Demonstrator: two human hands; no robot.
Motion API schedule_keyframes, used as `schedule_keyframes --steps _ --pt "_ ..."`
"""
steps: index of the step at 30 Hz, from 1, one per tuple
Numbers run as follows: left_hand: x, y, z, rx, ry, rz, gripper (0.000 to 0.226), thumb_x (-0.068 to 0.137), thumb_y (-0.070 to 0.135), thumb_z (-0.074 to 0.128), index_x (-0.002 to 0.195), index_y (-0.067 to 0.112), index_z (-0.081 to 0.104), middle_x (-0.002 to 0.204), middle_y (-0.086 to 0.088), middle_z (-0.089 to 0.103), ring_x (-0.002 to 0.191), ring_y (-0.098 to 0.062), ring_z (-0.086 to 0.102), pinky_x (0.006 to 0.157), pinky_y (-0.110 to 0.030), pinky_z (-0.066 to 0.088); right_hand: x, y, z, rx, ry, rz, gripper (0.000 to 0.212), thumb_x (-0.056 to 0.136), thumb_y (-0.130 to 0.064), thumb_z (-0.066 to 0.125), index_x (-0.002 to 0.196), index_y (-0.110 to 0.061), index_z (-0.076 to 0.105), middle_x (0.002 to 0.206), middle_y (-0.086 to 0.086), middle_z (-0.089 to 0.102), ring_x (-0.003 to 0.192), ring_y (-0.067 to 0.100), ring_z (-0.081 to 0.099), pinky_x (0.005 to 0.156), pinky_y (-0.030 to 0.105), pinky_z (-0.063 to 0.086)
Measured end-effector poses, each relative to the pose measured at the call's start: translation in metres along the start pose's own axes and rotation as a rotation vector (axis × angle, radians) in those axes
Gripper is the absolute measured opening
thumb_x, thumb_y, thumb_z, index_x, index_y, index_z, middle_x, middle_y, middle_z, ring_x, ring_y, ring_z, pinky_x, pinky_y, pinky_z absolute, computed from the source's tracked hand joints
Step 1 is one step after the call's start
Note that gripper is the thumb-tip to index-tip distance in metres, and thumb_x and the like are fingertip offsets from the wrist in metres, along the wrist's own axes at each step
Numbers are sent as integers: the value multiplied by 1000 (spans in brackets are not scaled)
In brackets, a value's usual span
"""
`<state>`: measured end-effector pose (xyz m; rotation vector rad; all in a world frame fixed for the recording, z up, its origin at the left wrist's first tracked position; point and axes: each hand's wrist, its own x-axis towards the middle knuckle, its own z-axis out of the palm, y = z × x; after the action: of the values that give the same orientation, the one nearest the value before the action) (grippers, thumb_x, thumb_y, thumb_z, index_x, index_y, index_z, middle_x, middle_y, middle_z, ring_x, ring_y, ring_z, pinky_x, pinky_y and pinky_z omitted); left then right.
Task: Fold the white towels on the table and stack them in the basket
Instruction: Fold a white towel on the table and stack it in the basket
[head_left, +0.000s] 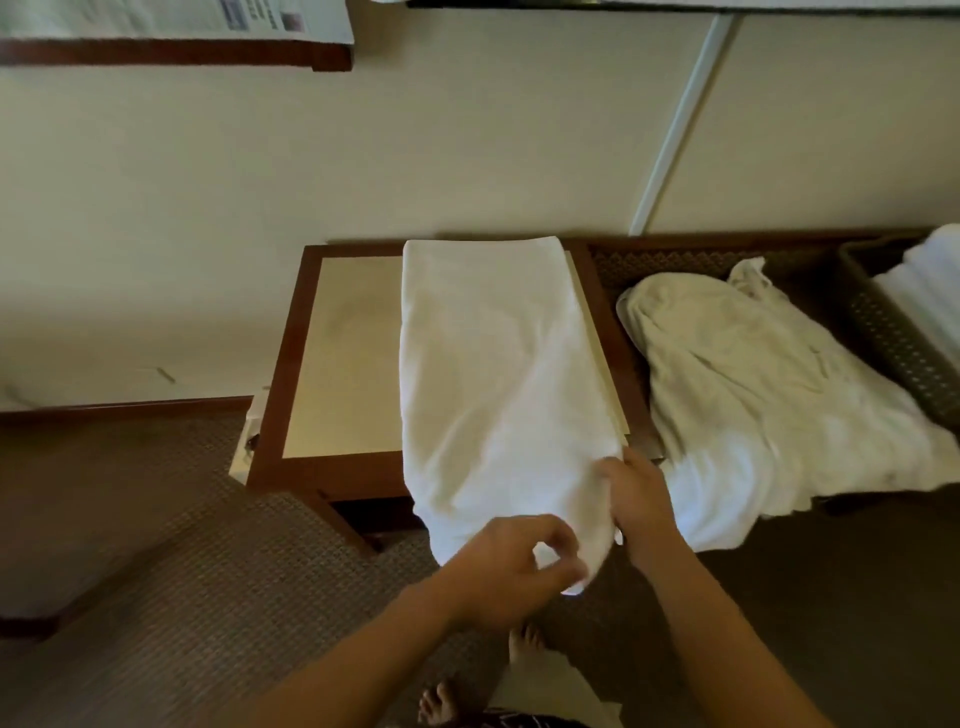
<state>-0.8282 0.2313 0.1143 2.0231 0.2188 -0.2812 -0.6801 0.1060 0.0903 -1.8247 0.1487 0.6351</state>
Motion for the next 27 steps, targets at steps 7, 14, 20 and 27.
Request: schedule_keyframes --steps 7,14,20,27 --pt "21 -131 -22 -484 691 -781 32 101 27 58 132 19 58 107 -8 69 85 -25 67 71 -40 56 54 49 -22 -113 17 222 15 92 -3 51 99 0 64 89 14 56 77 27 50 66 37 35" --pt "41 -155 -8 -563 398 -861 45 96 8 56 140 12 48 119 -9 57 109 -29 58 96 -52 54 75 43 -27 -68 -57 57 38 97 -30 66 97 7 64 85 19 64 81 23 61 75 34 47" --pt "49 -153 -9 -459 300 -921 60 95 4 48 153 15 34 132 -11 48 119 -35 53 84 -45 56 89 53 -37 -197 -109 146 25 94 -16 57 100 7 63 91 12 60 81 25 56 71 35 42" --pt "48 -157 9 -329 234 -1125 53 103 7 47 153 1 33 148 -25 41 131 -40 47 101 -45 48 98 57 -42 -203 -123 68 25 102 -21 60 84 -5 63 71 3 54 62 17 45 62 32 37"
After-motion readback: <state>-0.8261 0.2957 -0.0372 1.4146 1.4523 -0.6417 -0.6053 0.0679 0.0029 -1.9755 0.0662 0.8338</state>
